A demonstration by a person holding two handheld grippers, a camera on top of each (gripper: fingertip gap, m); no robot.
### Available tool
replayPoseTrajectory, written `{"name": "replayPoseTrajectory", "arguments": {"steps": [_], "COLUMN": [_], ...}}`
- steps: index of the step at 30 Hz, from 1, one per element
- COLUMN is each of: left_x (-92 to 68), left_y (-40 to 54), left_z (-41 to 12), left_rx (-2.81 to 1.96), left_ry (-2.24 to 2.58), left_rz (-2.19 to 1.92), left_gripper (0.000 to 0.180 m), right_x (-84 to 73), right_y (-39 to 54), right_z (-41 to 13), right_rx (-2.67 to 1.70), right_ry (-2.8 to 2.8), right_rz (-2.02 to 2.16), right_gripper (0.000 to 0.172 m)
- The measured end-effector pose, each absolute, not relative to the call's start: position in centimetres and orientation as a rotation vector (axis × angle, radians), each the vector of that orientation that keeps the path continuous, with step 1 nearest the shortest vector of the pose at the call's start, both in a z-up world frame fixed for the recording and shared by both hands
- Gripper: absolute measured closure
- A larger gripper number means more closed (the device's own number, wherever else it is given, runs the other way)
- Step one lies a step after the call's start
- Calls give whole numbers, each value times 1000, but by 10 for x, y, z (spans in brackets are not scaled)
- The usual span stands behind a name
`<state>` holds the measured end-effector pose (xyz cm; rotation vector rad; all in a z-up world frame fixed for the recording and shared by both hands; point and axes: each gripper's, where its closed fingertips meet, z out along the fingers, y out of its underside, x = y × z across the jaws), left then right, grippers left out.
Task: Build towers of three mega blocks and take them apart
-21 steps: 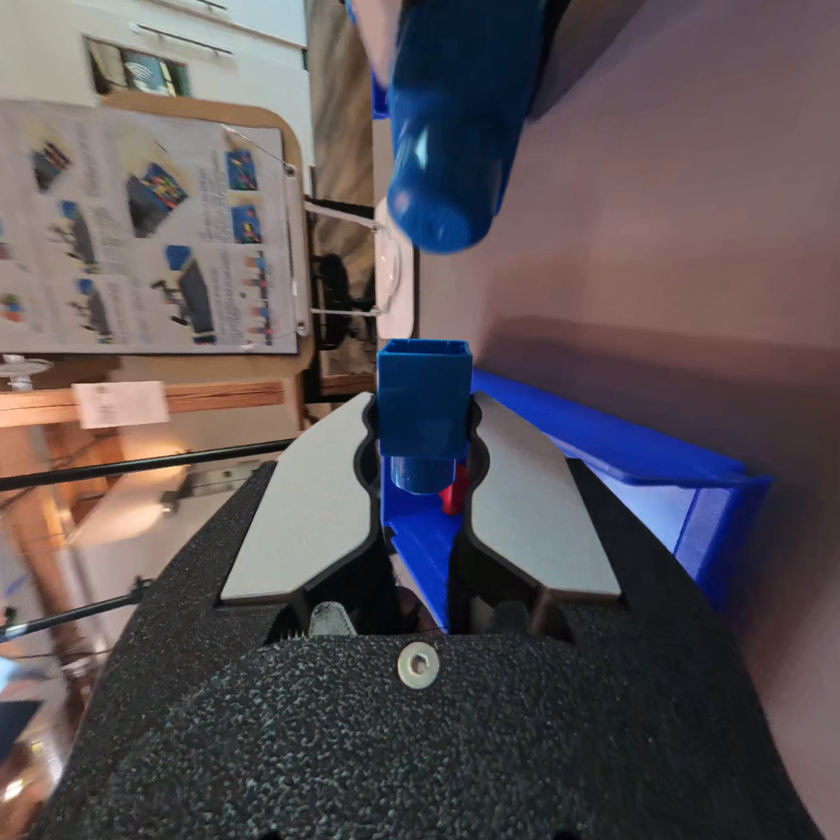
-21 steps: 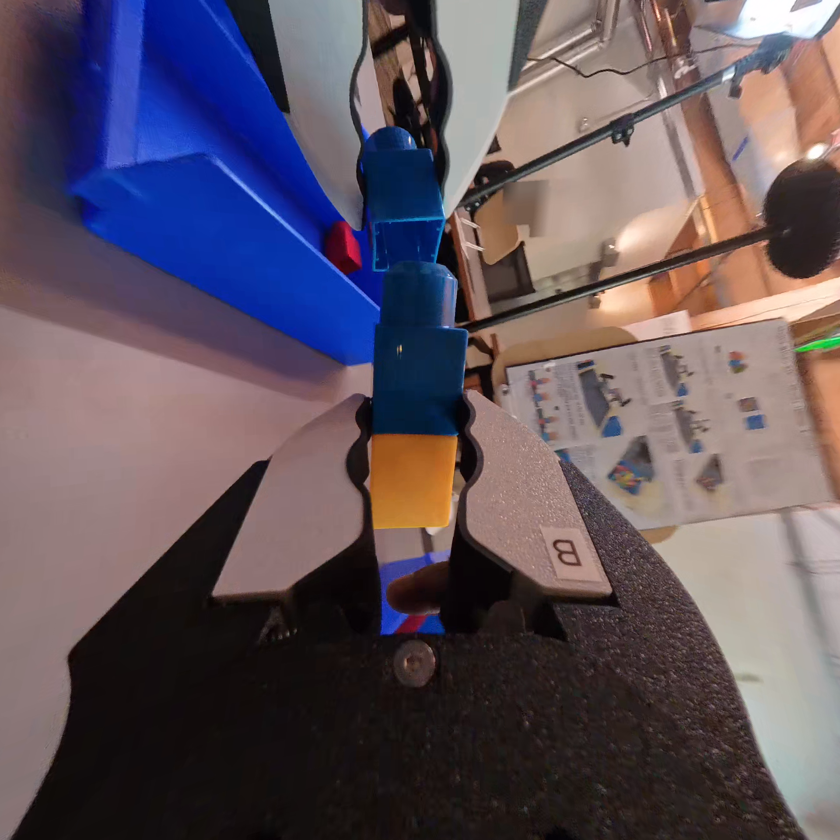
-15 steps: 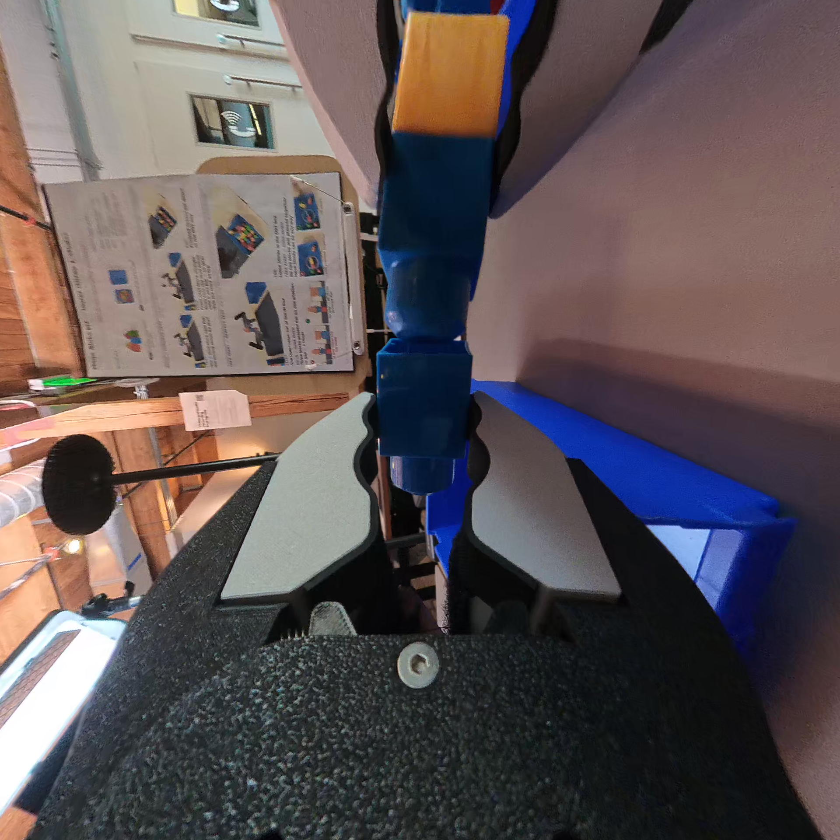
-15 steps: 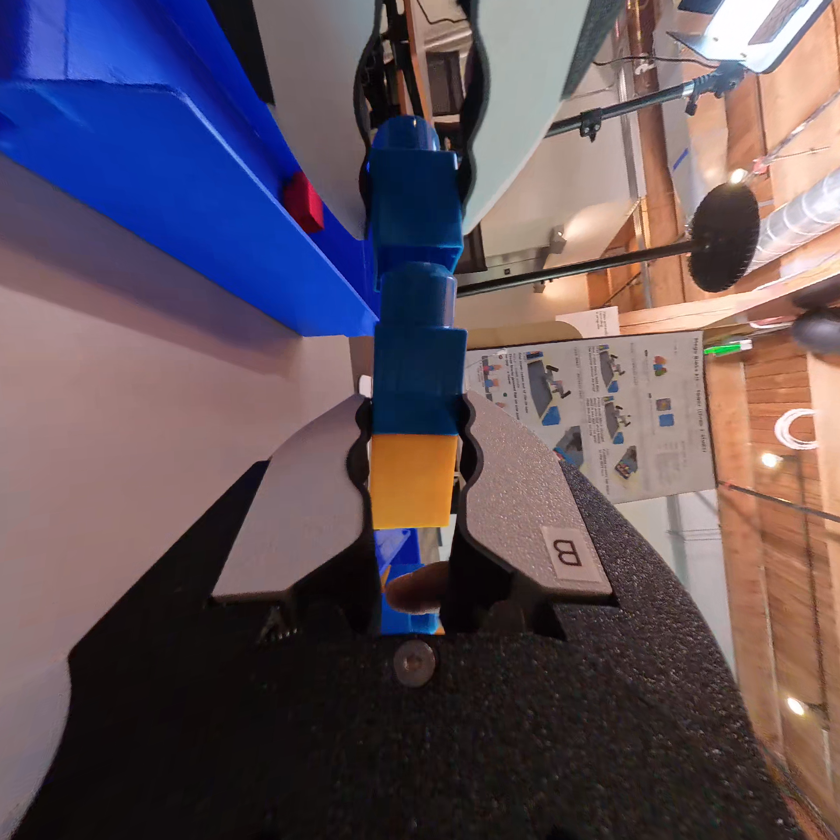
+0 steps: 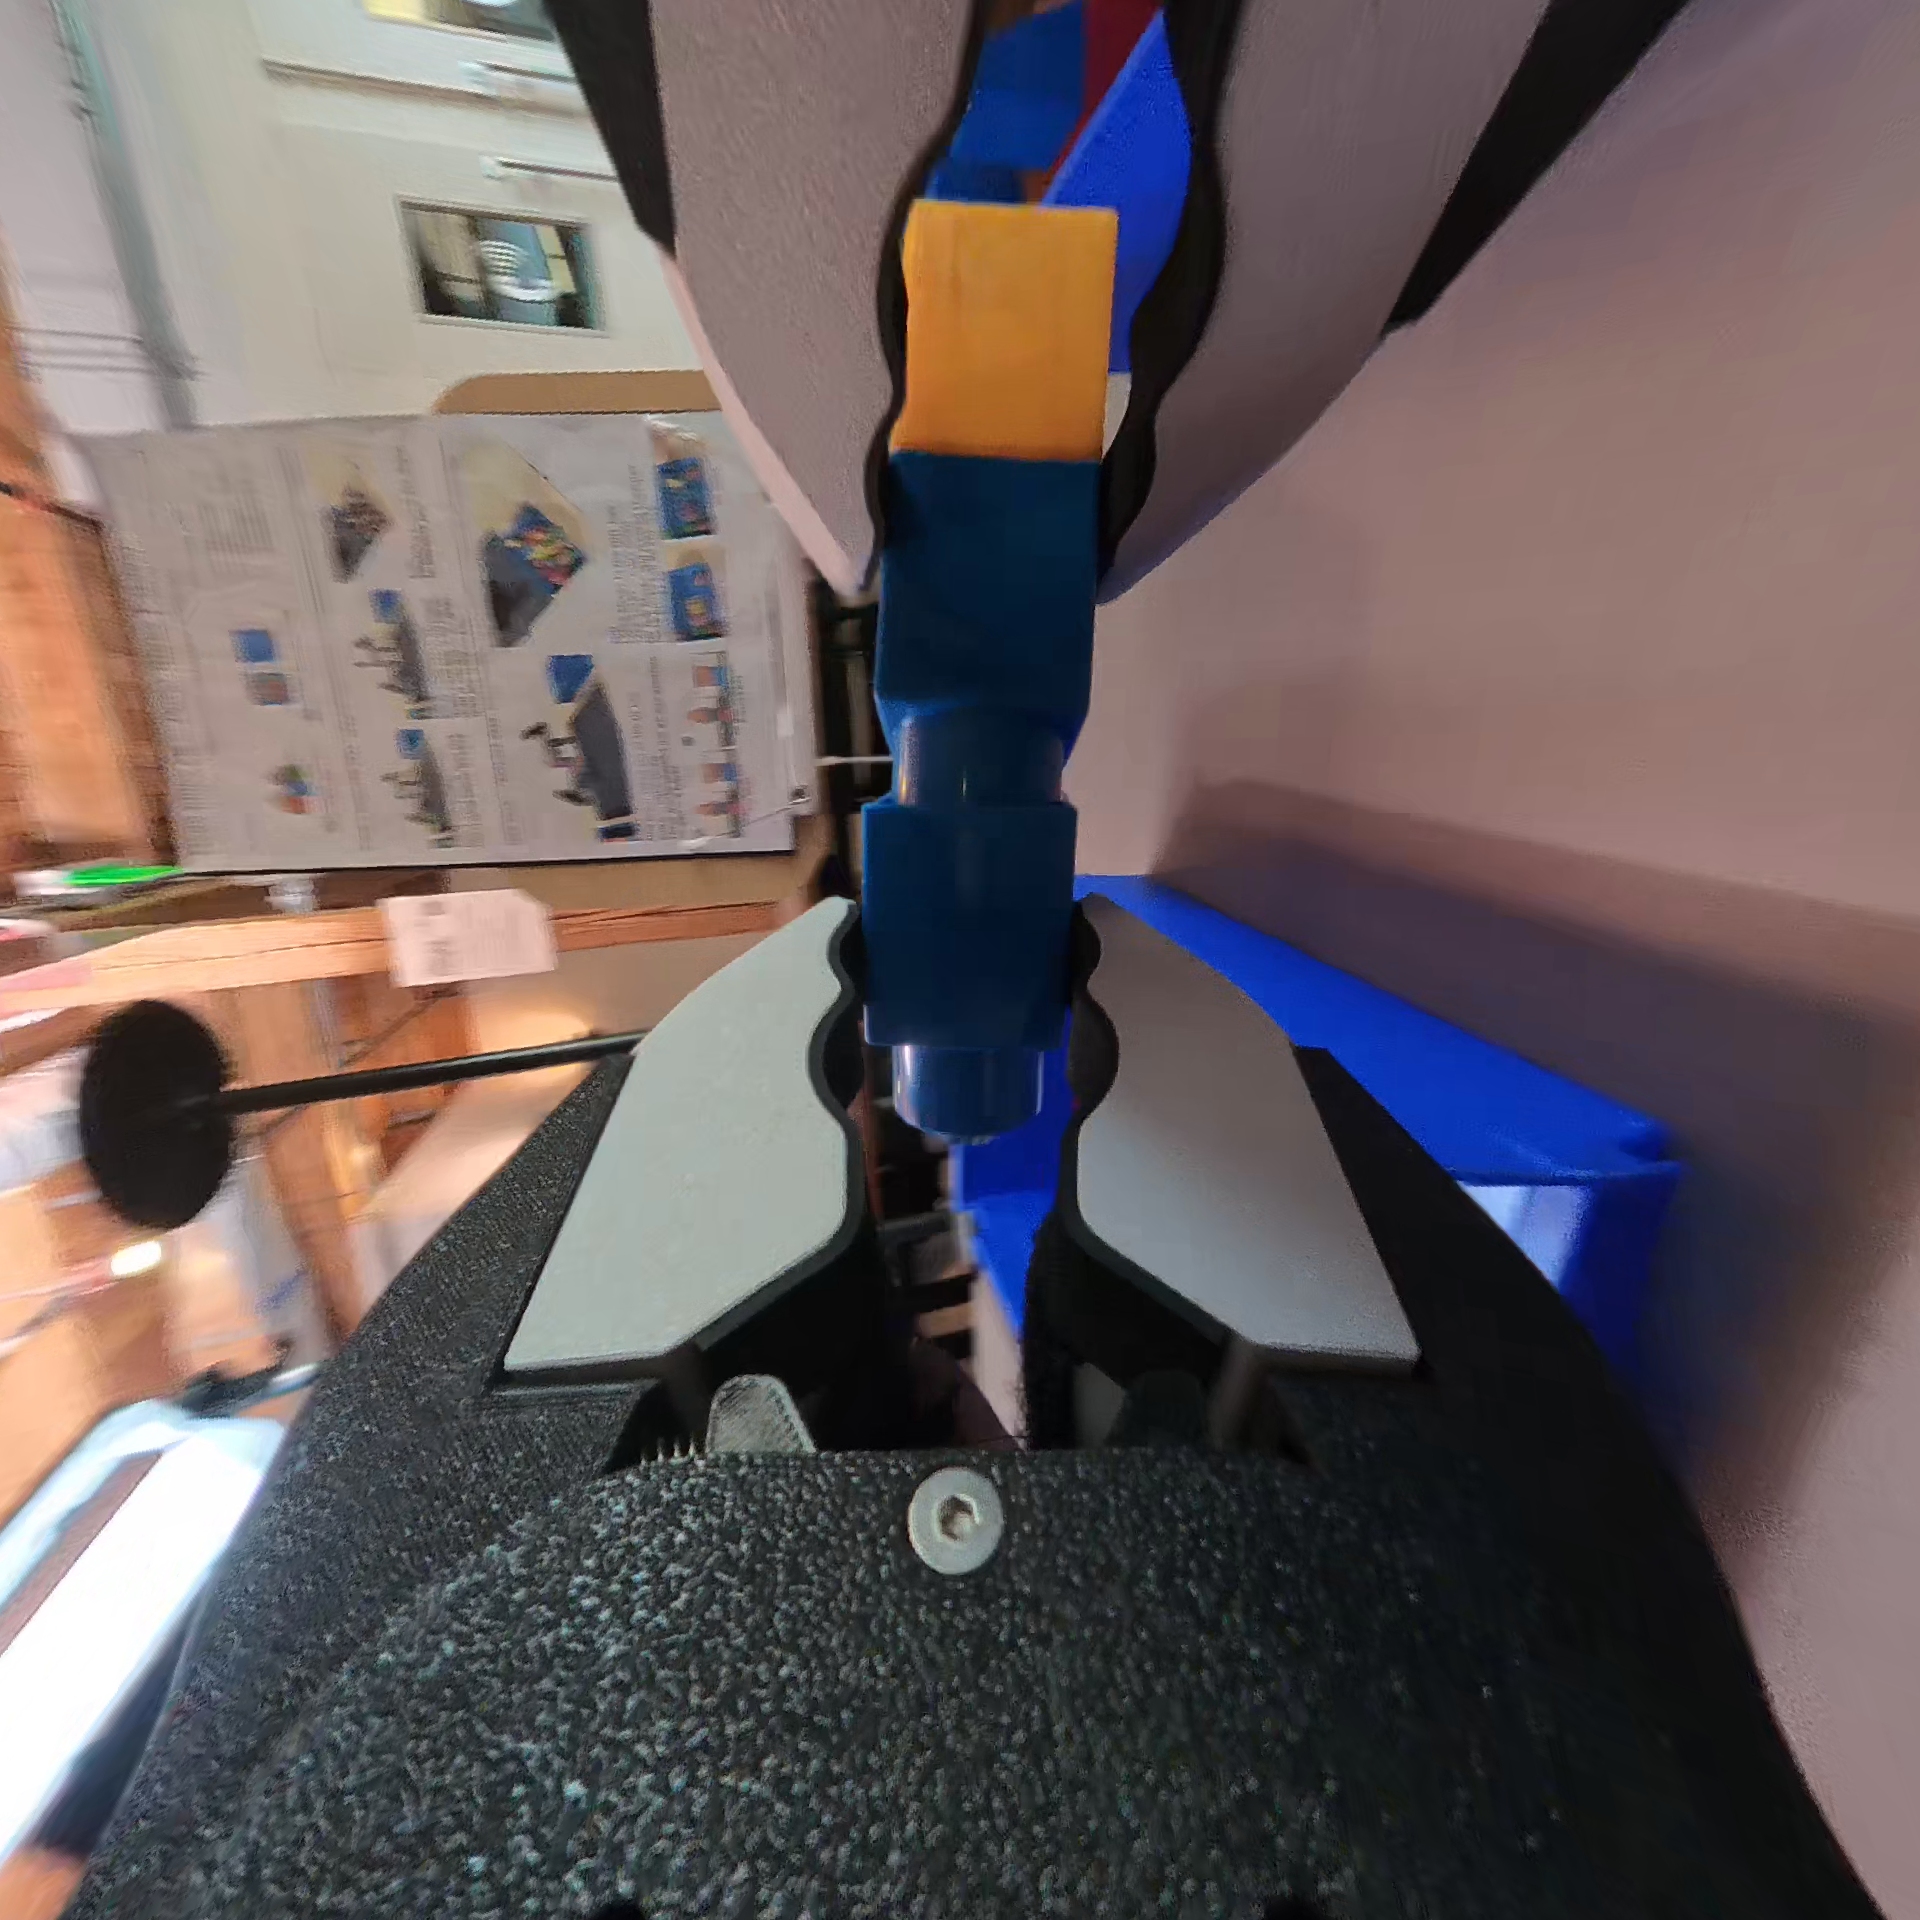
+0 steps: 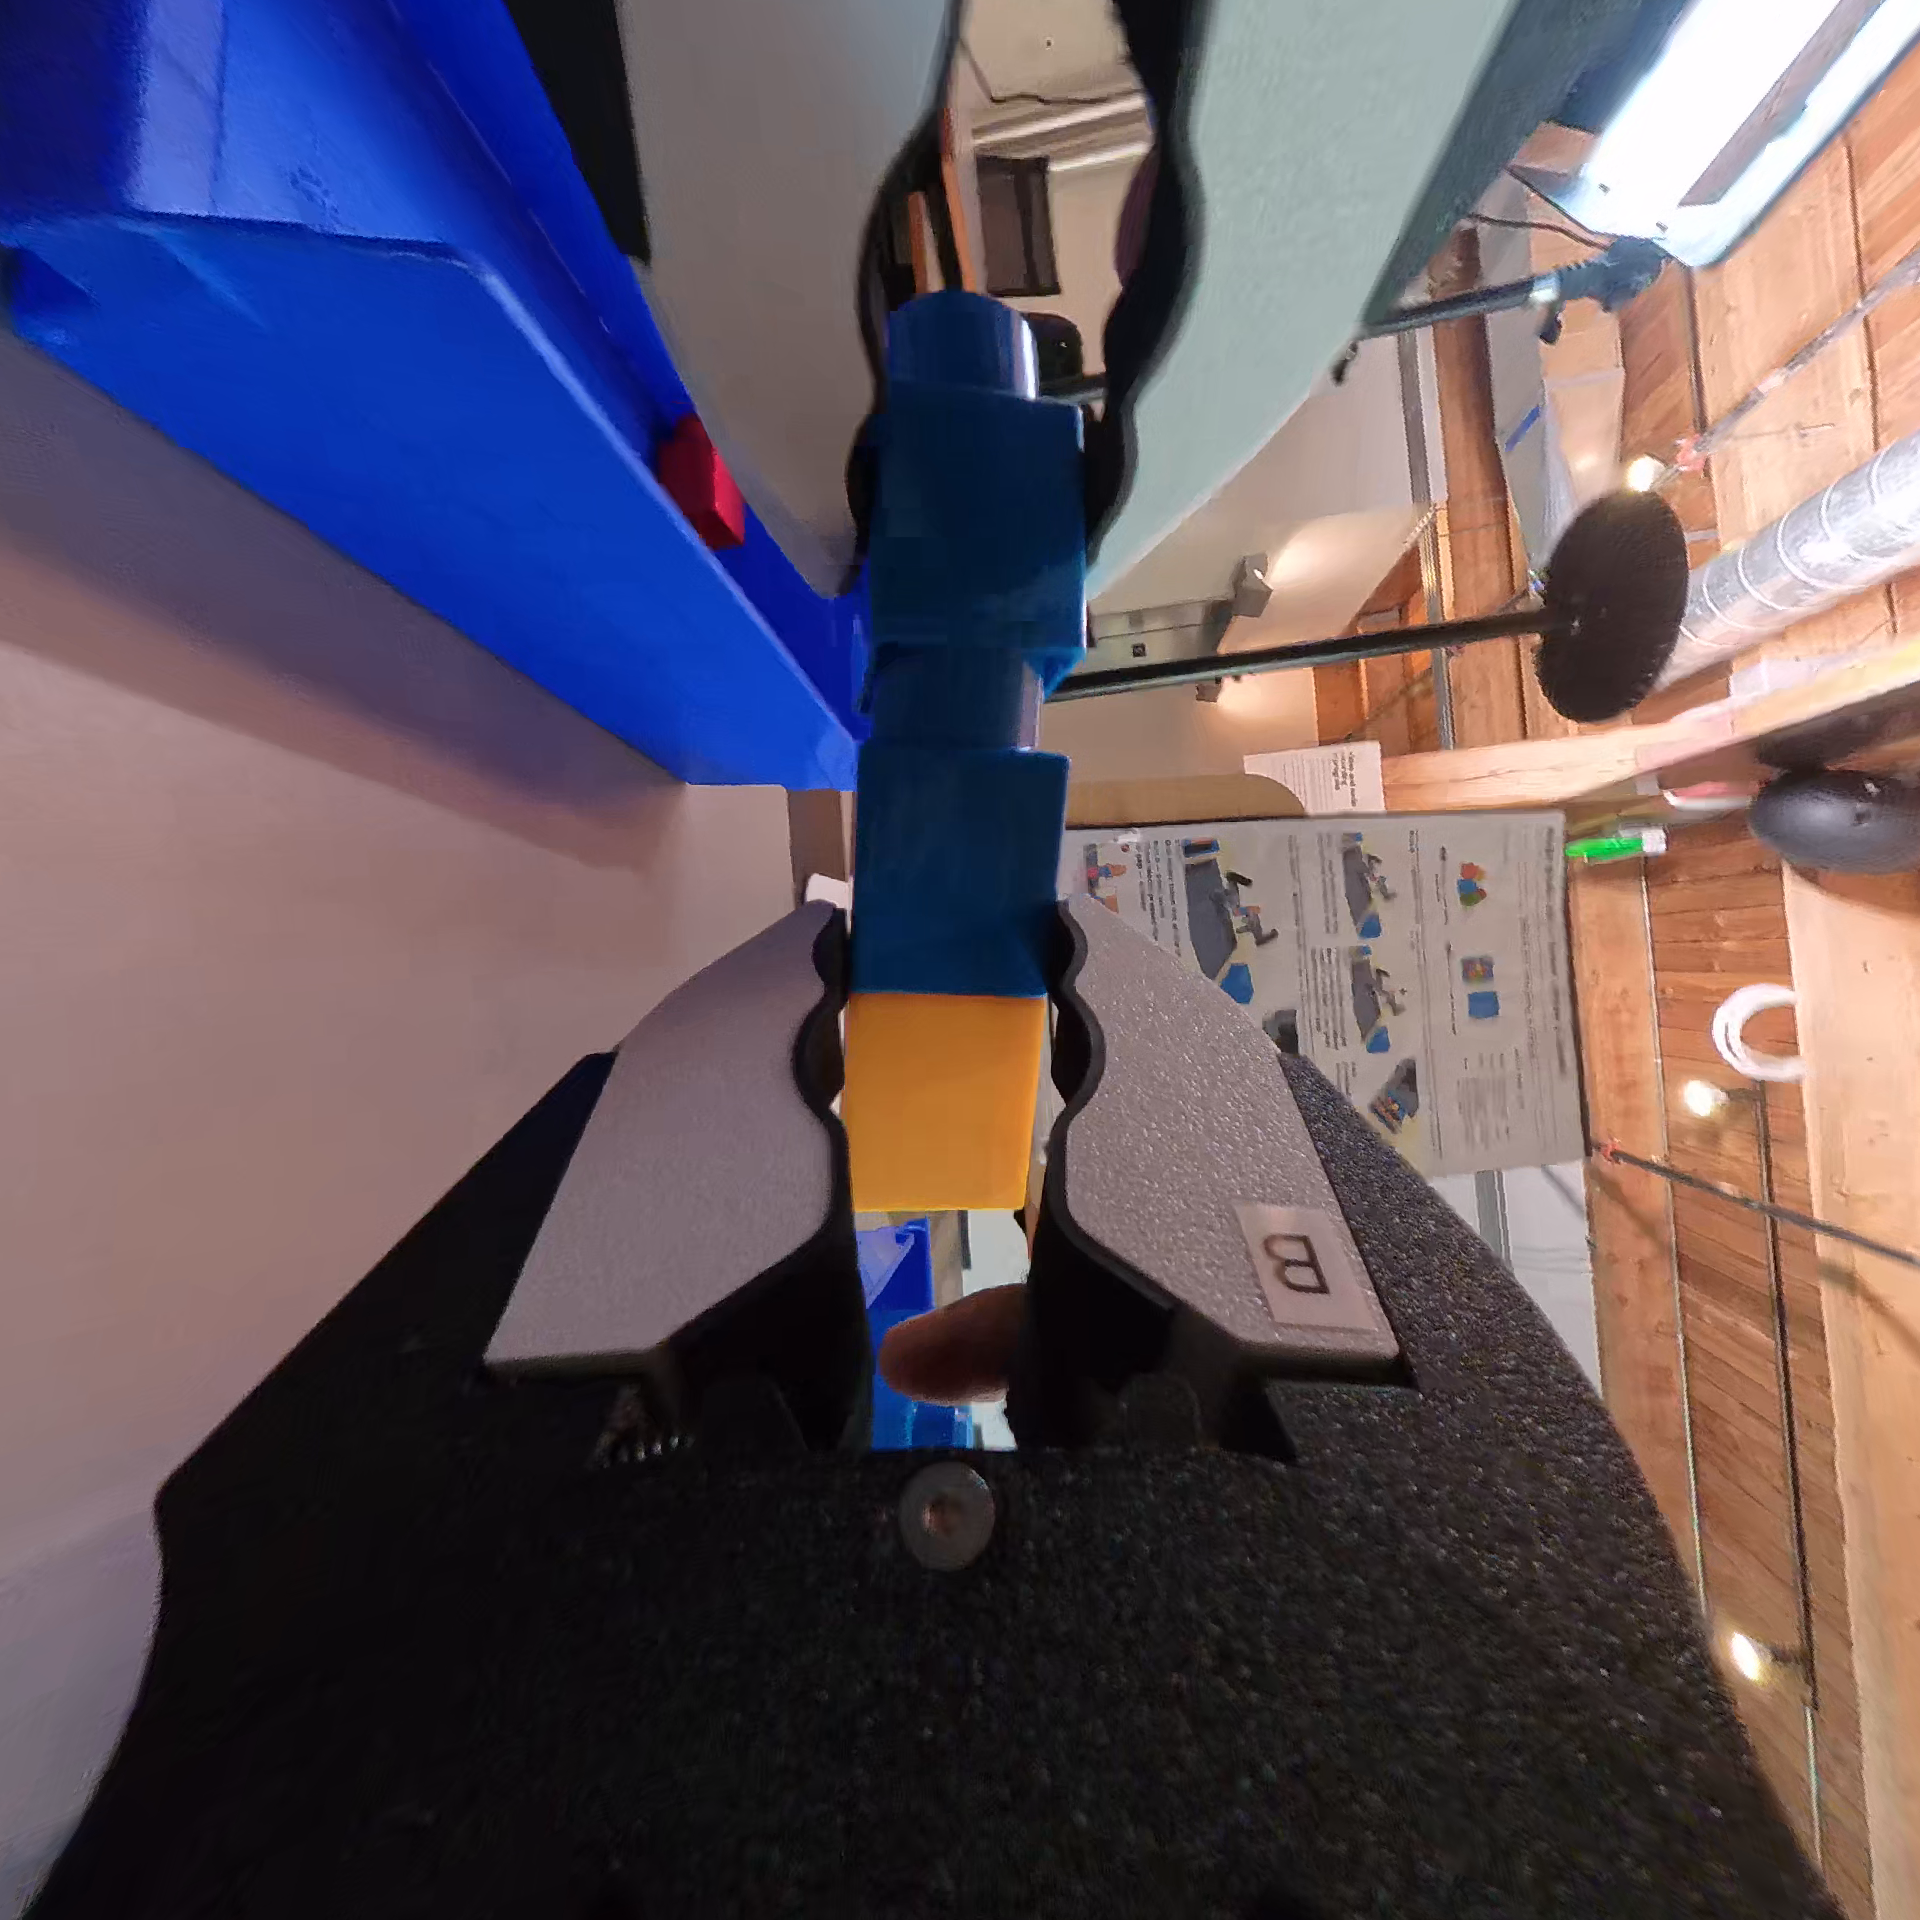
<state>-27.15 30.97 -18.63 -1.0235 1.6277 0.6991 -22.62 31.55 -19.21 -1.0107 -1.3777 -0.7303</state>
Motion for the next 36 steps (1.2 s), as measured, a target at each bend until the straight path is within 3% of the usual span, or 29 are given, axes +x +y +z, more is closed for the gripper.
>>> {"name": "replayPoseTrajectory", "arguments": {"steps": [8,20,24,28,32,36], "left_x": [-270,-263,-266,-273,-264,-249], "left_y": [307,277,267,266,279,291], "left_z": [-194,-183,-138,-94,-94,-104], "left_rx": [-966,-839,-889,-947,-1084,-1179], "left_ry": [1709,1800,1553,1109,820,752], "left_rz": [673,81,-337,-969,-1345,-1401], "left_gripper": [145,144,125,129,126,125], "right_x": [-239,-249,-243,-227,-230,-238], "right_y": [301,276,269,272,278,277], "right_z": [-197,-187,-163,-137,-141,-146], "right_rx": [-949,-897,-958,-960,-1014,-1071], "right_ry": [-1425,-1352,-1092,-714,-592,-593], "right_rz": [-528,-23,537,1208,1449,1494], "right_gripper": [136,135,135,135,135,135]}}
